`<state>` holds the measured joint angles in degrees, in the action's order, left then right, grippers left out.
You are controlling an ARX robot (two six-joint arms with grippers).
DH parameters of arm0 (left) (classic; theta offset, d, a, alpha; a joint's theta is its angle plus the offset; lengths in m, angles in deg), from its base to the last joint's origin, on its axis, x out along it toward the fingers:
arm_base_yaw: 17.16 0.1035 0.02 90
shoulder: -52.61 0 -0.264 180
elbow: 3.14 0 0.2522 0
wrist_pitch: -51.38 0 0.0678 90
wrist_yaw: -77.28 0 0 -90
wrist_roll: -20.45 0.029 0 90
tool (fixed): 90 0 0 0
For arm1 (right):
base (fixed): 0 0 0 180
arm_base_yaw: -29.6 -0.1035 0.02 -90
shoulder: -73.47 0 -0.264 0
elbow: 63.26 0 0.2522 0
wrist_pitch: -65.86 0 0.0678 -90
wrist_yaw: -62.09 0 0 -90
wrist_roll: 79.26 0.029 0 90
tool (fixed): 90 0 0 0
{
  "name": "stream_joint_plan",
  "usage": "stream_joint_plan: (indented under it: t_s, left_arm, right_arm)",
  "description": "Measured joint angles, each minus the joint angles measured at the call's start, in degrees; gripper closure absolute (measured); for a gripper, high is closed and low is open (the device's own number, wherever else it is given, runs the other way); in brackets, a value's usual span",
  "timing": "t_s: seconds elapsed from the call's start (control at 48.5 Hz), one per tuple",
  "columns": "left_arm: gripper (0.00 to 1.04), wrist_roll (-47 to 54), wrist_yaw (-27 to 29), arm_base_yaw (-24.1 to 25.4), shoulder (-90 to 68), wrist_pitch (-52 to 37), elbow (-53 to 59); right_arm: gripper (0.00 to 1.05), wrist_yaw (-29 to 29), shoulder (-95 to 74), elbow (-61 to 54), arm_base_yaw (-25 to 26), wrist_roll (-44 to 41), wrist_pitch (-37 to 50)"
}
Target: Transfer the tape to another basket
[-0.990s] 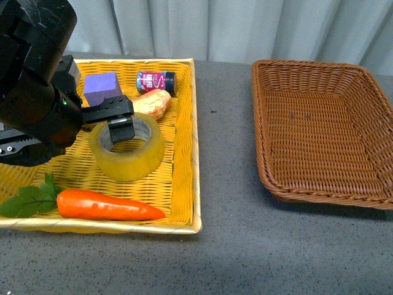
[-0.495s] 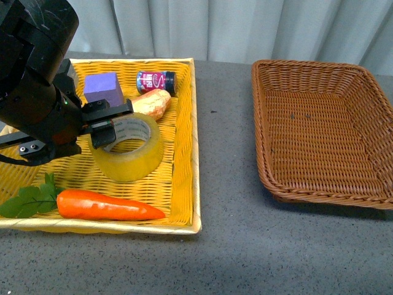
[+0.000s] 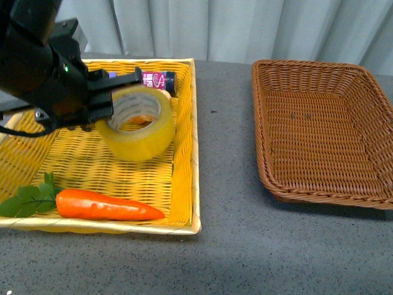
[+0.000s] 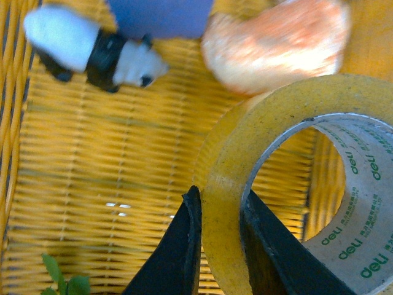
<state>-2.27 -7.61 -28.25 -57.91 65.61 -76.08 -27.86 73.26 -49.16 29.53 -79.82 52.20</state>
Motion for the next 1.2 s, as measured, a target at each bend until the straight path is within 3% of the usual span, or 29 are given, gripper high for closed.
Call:
stream_joint_plan:
  t_s: [0.268, 0.825, 1.196]
  left_arm:
    - [0.90, 16.5, -10.7, -5.1, 5.4, -0.8, -3.9]
    - [0.90, 33.4, -10.0, -17.6, -2.1, 6.4, -18.2]
    - [0.90, 34.5, -9.8, -18.3, -3.8, 6.4, -19.1]
  right_arm:
    - [0.09, 0.0, 0.0, 0.0, 0.0, 0.0, 0.0]
    - [0.09, 0.0, 0.0, 0.0, 0.0, 0.0, 0.0]
    - [0.09, 0.0, 0.0, 0.0, 0.0, 0.0, 0.0]
